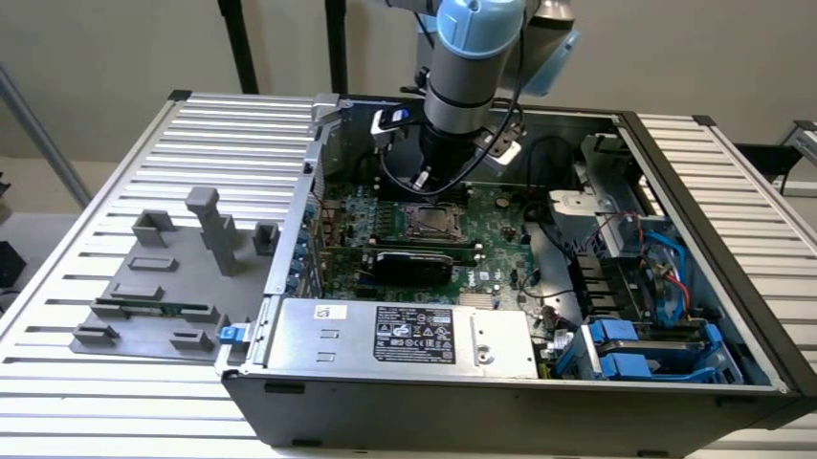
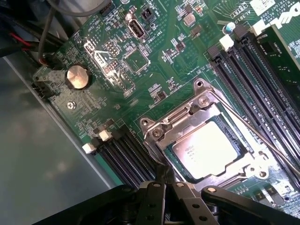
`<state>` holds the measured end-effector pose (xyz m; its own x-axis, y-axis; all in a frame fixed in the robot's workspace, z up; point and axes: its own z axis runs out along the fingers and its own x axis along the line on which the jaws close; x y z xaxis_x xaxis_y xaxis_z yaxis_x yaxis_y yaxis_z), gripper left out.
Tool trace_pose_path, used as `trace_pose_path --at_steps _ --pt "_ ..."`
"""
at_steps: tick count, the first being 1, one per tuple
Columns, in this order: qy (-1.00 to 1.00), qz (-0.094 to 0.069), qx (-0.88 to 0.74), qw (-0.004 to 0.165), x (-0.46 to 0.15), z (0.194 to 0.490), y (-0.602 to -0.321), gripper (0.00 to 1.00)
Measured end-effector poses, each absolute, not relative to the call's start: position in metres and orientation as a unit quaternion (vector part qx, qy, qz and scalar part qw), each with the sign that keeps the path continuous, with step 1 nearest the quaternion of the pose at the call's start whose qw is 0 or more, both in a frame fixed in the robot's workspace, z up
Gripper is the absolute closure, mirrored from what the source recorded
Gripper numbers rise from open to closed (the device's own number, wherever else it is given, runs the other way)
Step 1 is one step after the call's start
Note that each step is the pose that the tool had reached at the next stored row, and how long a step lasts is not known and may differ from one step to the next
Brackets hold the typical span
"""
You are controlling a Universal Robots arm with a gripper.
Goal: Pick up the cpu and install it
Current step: 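Install the first cpu locking lever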
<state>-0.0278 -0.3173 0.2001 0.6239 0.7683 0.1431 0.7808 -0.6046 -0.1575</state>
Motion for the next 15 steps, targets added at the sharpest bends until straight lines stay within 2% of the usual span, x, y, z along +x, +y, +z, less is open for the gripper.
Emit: trace_pose_path --at_steps 15 --pt "-0.433 -0.03 -0.895 0.103 -0.036 0.212 -0.313 0.89"
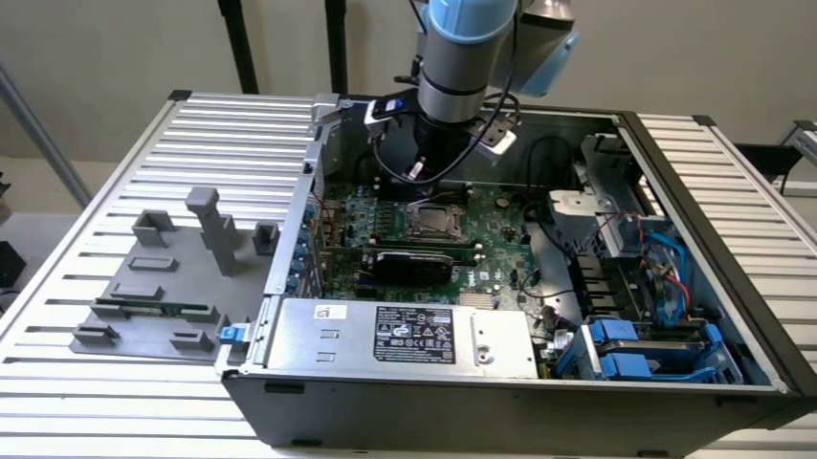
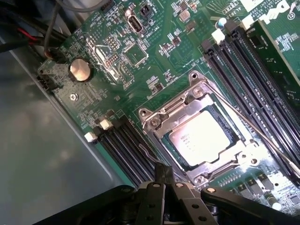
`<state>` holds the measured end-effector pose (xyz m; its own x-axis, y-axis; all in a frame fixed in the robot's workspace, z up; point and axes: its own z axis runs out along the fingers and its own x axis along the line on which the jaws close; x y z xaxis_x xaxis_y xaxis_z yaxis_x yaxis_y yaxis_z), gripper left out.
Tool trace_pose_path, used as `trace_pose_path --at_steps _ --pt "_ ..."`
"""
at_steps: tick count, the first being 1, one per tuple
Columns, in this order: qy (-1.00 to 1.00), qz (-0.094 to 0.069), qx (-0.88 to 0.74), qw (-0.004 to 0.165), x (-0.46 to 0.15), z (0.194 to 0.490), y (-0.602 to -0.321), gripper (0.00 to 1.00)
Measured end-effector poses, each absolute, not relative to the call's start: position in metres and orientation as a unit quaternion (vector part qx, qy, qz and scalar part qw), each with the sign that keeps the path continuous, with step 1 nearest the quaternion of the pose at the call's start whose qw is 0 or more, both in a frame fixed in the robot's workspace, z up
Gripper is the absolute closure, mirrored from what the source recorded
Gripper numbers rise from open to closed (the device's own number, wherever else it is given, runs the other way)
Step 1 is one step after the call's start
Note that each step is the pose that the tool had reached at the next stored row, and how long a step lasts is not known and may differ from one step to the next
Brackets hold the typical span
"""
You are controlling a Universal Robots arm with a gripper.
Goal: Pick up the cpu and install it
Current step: 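Install the first cpu locking lever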
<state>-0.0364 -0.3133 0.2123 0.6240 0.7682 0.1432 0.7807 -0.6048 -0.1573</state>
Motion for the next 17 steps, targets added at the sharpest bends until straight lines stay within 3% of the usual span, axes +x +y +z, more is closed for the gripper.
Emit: trace_pose_path --at_steps 17 --pt "-0.433 -0.03 -0.895 0.102 -0.0362 0.2126 -0.3151 0.89"
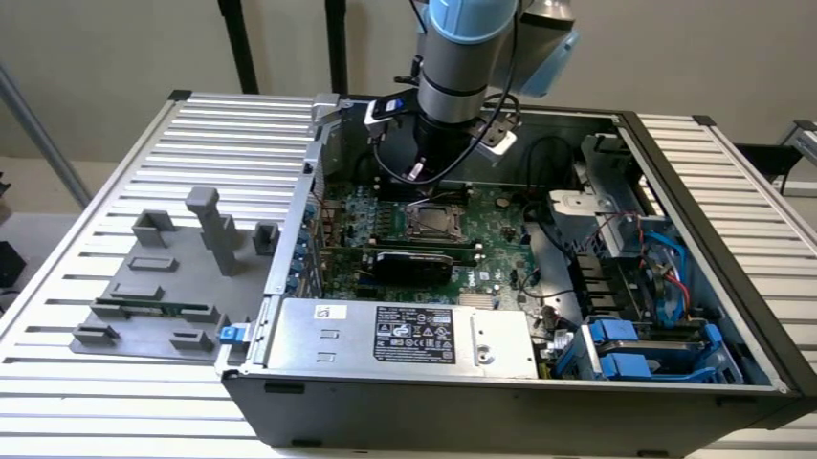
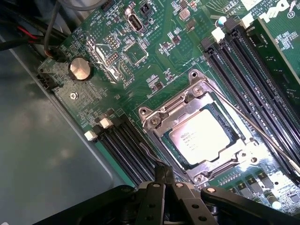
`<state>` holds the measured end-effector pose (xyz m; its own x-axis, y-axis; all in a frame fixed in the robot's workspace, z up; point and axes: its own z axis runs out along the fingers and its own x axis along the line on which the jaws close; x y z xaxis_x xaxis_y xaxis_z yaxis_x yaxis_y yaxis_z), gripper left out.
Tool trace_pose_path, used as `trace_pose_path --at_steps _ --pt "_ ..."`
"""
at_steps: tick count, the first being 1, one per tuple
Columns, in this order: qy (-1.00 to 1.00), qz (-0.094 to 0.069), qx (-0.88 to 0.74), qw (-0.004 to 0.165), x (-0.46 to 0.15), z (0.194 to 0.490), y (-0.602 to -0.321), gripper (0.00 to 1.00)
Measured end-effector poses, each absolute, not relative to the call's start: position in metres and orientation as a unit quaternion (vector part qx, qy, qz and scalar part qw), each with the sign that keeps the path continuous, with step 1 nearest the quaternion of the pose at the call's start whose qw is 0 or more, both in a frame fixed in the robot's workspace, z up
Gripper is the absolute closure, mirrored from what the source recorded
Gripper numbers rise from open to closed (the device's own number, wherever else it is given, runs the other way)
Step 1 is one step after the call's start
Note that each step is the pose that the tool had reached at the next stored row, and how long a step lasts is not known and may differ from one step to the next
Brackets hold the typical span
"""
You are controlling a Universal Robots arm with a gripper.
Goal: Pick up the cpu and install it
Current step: 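Install the first cpu locking lever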
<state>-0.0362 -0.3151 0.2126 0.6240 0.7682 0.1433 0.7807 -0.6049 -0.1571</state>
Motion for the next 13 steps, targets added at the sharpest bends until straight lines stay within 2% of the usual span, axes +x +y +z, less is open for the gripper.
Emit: trace_pose_path --at_steps 13 --pt "-0.433 -0.031 -0.895 0.102 -0.0362 0.2112 -0.3124 0.89"
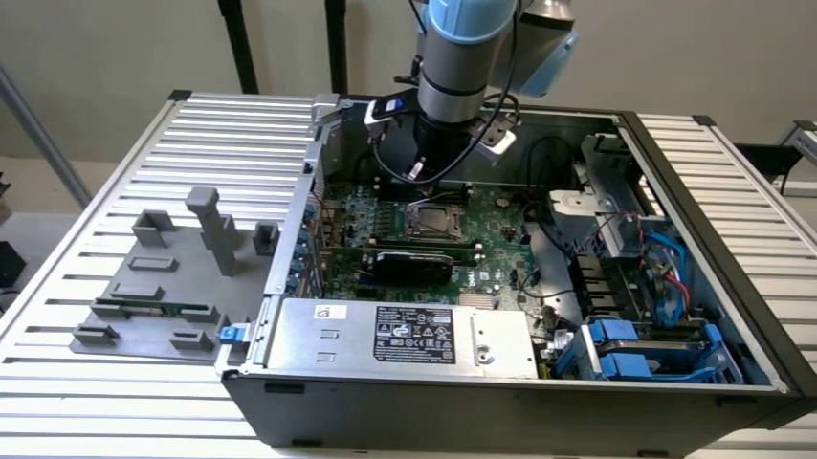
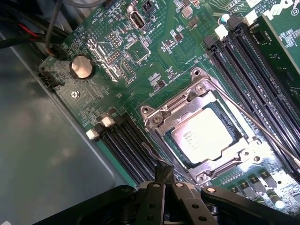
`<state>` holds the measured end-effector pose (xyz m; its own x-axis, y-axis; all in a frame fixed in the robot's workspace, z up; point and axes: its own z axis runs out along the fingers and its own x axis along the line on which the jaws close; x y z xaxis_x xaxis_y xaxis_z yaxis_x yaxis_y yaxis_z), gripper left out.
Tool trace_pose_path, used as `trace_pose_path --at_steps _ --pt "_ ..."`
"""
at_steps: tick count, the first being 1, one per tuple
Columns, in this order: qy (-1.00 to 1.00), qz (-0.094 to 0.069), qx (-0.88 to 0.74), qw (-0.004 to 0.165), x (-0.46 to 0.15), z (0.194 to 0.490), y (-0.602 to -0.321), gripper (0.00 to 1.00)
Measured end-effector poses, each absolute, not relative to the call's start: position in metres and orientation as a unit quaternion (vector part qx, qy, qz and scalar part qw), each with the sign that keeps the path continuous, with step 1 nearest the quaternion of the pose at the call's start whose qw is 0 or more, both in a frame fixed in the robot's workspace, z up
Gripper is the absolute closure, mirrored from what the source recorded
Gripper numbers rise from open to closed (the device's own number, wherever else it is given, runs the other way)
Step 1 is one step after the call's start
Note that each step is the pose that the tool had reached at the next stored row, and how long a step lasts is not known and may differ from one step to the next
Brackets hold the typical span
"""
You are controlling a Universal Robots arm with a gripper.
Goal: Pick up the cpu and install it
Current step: 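Install the first cpu locking lever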
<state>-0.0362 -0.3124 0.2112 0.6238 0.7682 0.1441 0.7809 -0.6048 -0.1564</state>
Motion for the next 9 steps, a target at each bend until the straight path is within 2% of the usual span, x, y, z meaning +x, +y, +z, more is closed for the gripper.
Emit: trace_pose_path --at_steps 9 --pt "-0.433 -0.031 -0.895 0.102 -0.0334 0.2077 -0.3125 0.89"
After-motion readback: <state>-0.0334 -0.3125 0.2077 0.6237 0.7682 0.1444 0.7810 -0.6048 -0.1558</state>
